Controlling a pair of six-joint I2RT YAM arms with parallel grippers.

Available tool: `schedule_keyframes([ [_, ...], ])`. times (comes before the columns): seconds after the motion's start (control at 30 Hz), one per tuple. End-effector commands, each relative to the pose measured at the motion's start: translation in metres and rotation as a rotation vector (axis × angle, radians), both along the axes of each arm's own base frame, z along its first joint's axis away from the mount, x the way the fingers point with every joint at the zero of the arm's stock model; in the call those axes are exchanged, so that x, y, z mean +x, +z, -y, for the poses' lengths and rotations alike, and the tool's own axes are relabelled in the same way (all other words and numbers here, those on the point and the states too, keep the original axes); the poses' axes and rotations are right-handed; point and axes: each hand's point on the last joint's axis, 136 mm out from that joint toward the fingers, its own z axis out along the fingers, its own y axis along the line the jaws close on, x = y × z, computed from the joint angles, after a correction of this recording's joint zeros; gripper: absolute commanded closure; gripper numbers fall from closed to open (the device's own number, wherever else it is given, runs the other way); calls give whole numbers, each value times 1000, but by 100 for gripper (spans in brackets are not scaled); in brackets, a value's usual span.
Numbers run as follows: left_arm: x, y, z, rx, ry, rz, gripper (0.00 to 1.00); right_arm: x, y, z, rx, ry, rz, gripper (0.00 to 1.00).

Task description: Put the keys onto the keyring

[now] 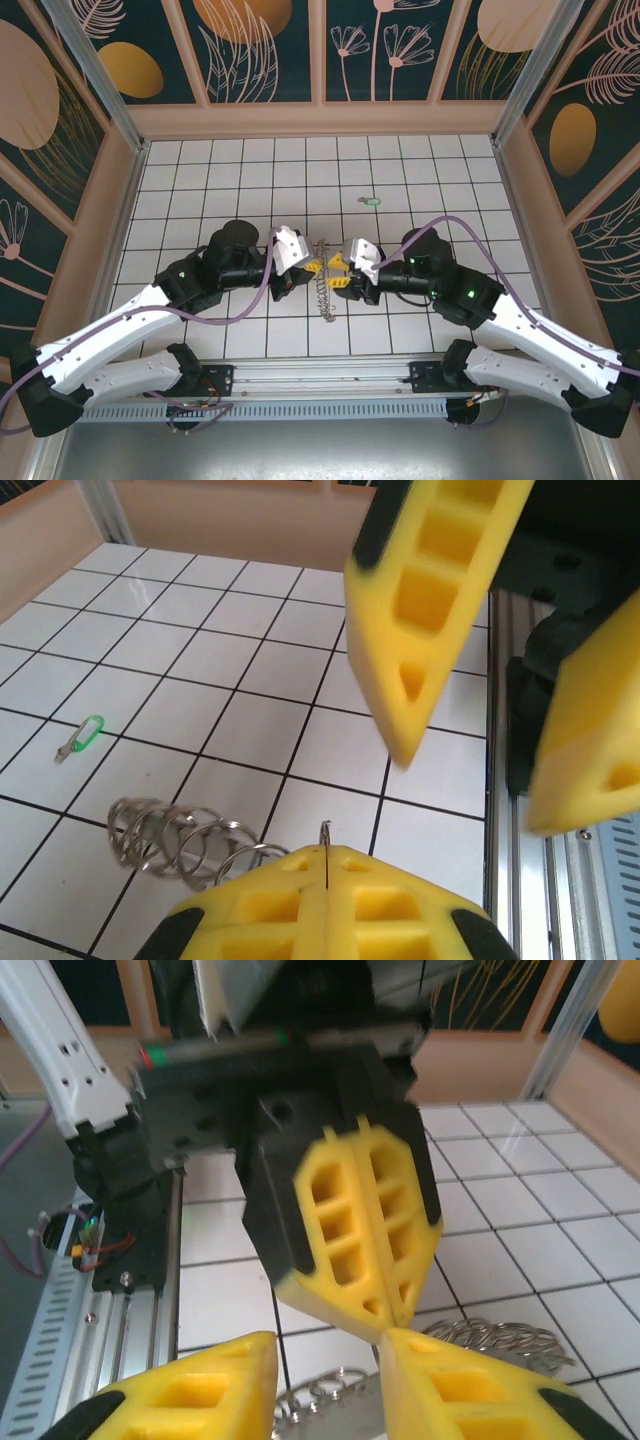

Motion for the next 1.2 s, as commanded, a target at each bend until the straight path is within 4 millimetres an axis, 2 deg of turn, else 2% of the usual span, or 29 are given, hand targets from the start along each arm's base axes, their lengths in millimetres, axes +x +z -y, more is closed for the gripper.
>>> schedule_keyframes([
  [0.0, 1, 30, 1, -118, 9, 54, 100, -9, 19, 1, 88, 33, 31, 63],
  [0.57, -17, 58, -9, -305, -21, 92, 100, -26, 30, 17, 198, 54, 30, 61],
  [1.0, -19, 60, -9, -378, -28, 114, 100, -27, 38, 25, 279, 29, 32, 62],
  [1.17, -18, 59, -10, -374, -24, 116, 100, -26, 32, 30, 311, 2, 5, 63],
])
